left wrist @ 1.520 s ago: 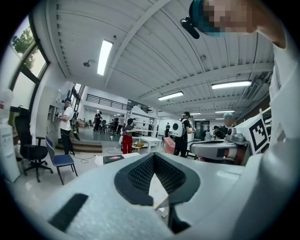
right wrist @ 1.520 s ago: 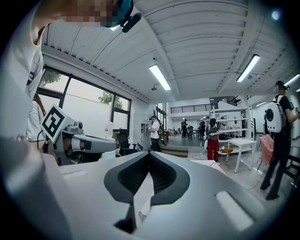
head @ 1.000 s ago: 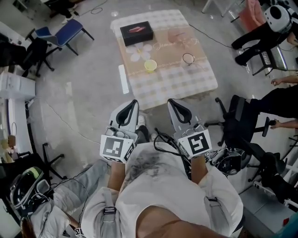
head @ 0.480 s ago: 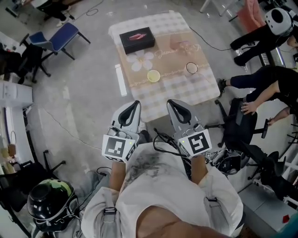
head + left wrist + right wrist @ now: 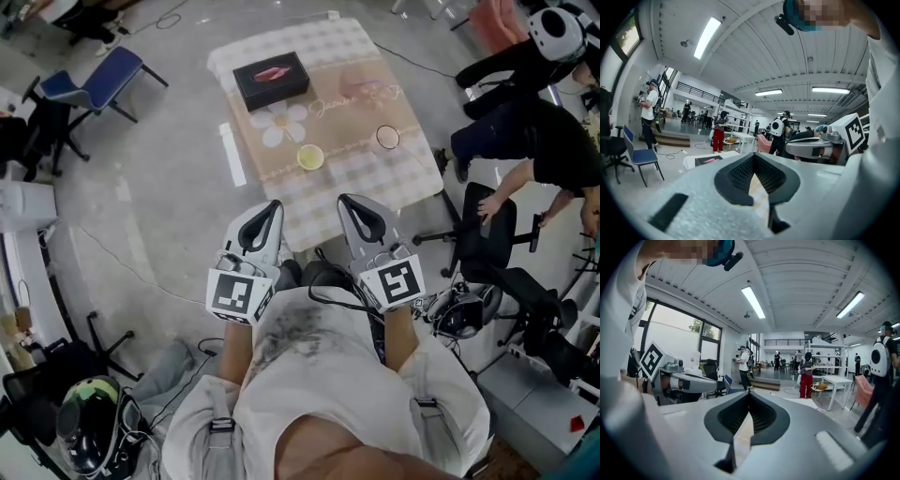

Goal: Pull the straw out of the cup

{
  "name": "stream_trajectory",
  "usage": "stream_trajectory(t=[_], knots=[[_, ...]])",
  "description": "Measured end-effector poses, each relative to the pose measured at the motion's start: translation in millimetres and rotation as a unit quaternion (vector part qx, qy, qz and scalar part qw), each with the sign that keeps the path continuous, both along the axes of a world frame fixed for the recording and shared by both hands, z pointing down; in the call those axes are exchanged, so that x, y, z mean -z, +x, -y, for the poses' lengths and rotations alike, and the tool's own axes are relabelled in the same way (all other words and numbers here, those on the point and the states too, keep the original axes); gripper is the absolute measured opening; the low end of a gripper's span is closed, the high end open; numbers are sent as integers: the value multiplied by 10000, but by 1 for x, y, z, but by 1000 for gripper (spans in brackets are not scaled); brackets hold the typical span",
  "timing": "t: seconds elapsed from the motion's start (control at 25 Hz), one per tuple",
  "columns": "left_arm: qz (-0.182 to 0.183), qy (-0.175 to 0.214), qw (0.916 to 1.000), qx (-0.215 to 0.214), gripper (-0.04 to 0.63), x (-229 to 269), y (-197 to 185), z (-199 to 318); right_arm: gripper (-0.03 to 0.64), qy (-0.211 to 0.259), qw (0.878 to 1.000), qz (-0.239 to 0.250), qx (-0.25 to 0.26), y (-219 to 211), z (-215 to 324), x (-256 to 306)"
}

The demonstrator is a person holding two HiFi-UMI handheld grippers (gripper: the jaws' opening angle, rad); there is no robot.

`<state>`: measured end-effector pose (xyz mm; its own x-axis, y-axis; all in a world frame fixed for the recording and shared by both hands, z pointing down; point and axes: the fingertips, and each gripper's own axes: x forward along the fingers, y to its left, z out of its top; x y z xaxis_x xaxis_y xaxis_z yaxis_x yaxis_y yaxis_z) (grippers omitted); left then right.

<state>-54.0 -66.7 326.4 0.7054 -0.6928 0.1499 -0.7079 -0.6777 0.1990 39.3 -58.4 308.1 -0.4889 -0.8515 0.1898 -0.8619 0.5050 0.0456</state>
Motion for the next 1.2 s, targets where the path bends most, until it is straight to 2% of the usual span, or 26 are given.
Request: stream_trajectory(t=[0.12, 0.36, 0.8, 0.96, 1.2], knots=[[-27, -84, 10000, -2, 3, -10, 1, 9, 9, -180, 9997, -152, -37, 3, 9, -12], [-26, -172, 9998, 57, 3, -25, 5, 28, 9, -254, 9994, -238, -47, 11, 31, -27], [103, -370, 9989, 257, 3, -54, 20, 57, 23, -569, 9976, -230, 320, 16, 71, -65], [148, -482, 9983, 291, 3, -66, 27, 67, 34, -387, 9980, -110, 479, 14, 87, -71], [225, -647, 9969, 378, 3, -82, 31, 84, 46, -553, 9965, -182, 602, 15, 107, -92]])
